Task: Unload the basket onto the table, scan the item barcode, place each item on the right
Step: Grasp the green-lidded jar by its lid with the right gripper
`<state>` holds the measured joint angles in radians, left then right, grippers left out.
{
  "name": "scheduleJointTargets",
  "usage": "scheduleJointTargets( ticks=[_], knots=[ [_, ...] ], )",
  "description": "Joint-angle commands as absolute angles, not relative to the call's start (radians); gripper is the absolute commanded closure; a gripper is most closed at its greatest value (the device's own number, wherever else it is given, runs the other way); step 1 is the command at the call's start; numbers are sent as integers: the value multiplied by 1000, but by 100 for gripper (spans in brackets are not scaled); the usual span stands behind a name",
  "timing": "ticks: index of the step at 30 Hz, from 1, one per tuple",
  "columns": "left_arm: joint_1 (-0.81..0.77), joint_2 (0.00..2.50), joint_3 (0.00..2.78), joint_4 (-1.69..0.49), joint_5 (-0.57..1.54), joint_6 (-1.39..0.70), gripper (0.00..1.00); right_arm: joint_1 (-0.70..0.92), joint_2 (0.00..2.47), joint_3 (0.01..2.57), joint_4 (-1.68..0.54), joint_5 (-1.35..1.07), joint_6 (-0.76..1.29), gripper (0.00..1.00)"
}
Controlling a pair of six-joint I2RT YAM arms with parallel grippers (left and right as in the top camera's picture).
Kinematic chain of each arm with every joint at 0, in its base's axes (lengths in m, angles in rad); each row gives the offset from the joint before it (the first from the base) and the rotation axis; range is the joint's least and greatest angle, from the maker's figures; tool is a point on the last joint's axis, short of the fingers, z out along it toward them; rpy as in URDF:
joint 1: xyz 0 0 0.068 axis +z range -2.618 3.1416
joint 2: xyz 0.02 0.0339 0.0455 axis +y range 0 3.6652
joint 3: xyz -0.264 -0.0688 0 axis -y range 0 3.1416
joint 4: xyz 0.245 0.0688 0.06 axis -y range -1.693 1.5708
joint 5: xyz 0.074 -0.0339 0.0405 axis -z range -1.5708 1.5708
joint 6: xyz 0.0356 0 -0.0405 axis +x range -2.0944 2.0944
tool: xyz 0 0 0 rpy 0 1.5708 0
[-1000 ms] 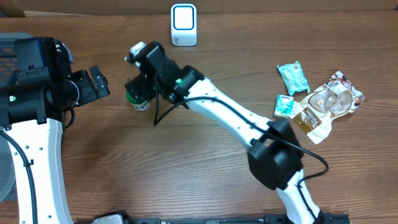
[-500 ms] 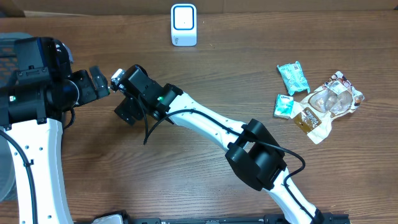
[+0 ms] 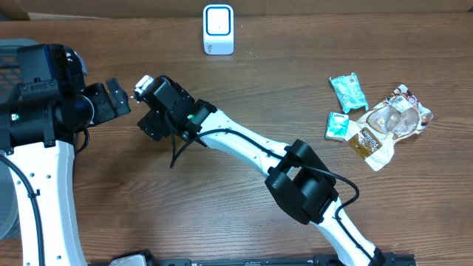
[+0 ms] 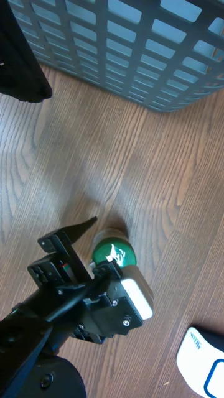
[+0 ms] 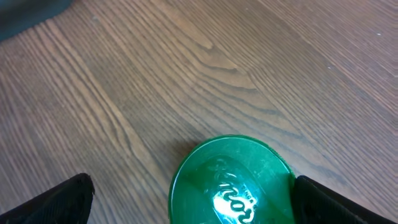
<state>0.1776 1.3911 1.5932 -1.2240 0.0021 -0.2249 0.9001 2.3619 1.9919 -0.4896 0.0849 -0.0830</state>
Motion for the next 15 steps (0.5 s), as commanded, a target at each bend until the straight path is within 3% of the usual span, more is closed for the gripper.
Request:
scheduleJointTargets(
  ticks=[1,15],
  knots=[
    [183,1374,1599,-1223,-10,-202,0,889,2371,2012,-474,116,-76,0],
    [183,1374,1599,-1223,-10,-202,0,847,2364,2011,-477,81,-54,0]
  ],
)
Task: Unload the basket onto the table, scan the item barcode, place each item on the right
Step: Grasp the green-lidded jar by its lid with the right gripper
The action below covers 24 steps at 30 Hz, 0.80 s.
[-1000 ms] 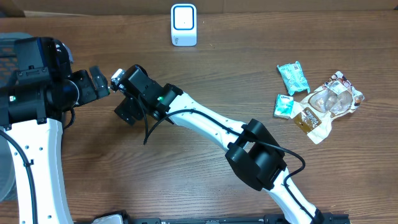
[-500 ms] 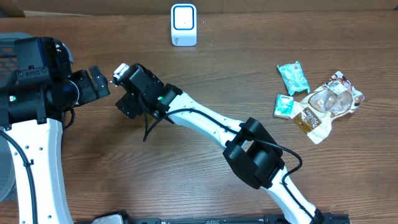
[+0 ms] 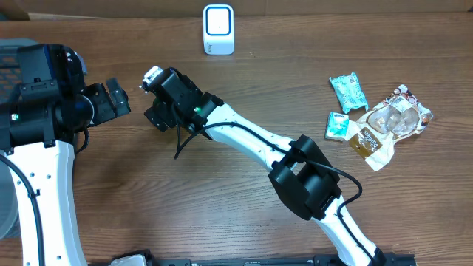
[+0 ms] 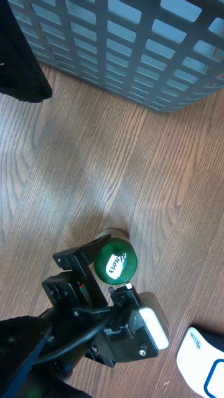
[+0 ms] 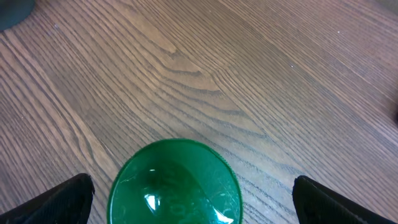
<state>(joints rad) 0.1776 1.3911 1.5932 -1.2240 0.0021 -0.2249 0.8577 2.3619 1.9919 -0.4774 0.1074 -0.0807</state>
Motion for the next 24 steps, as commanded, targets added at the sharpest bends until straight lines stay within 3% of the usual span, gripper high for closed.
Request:
scheduleJointTargets(
  ticks=[1,16,24],
  knots=[
    [183,1374,1599,-1223,-10,-202,0,844,2366,2011,-481,54,-51,0],
    [183,1374,1599,-1223,-10,-202,0,821,2424,2008,-483,-39,-49,4],
    [183,1374,1599,-1223,-10,-202,0,822,2424,2009,-464,-39,-50,21]
  ],
)
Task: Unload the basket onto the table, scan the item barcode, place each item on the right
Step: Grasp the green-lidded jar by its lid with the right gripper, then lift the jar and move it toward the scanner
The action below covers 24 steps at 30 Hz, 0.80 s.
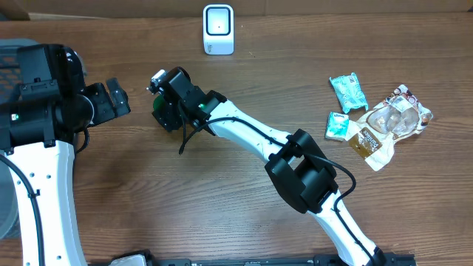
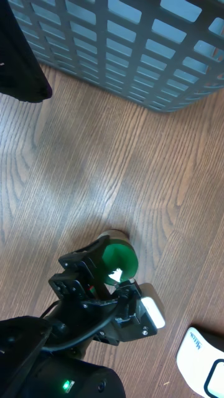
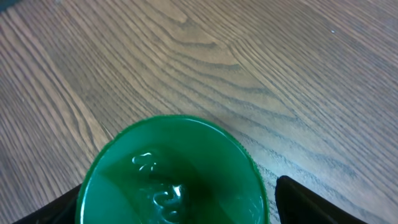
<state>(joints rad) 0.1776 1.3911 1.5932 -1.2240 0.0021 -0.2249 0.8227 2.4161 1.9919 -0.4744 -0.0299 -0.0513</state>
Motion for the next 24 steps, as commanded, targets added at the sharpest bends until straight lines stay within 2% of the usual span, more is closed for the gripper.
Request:
scheduleJointTargets(
  ticks=[1,7,13,24],
  knots=[
    [183,1374,1599,-1223,-10,-202,0,822,2424,2010,-464,-39,-50,23],
    [183,1374,1599,-1223,-10,-202,0,818,2398,2011,-473,-39,-50,25],
    [183,1374,1599,-1223,-10,-202,0,807,2322,2011,-520,-38,-50,35],
    [183,1374,1599,-1223,-10,-202,0,751,2181,2011,-764,-39,-12,46]
  ],
)
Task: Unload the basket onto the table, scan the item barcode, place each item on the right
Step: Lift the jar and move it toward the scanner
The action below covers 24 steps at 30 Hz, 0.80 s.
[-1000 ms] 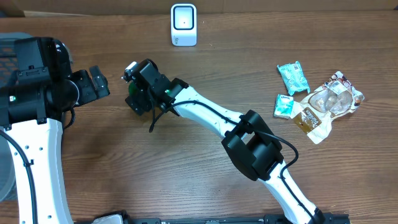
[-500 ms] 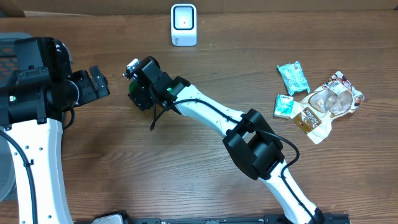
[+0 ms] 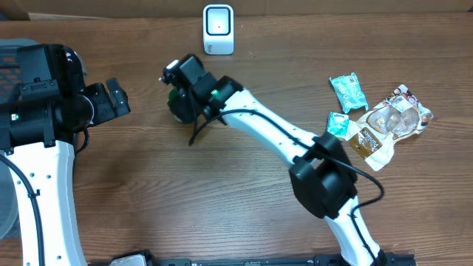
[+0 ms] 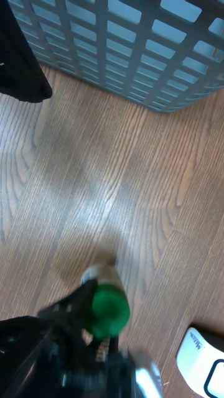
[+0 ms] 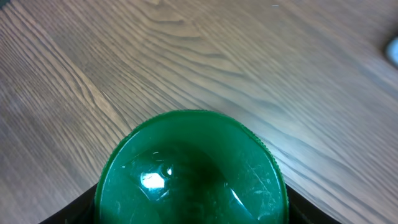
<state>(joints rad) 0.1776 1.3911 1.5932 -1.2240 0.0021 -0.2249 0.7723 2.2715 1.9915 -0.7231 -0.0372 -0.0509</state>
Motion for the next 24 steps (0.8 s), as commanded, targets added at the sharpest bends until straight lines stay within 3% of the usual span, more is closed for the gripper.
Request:
scheduleJointTargets(
  ticks=[1,11,23,24],
  knots=[
    [183,1374,1599,-1223,-10,-202,1,743,2180,2011,-791,-35,16,47],
    [183,1374,1599,-1223,-10,-202,0,624,2186,2000,-1057,118,421,49],
    [183,1374,1599,-1223,-10,-202,0,601,2191,1833,-1049,107,528,48],
    [183,1374,1599,-1223,-10,-202,1,601,2191,1832,-1052,104,528,45]
  ],
)
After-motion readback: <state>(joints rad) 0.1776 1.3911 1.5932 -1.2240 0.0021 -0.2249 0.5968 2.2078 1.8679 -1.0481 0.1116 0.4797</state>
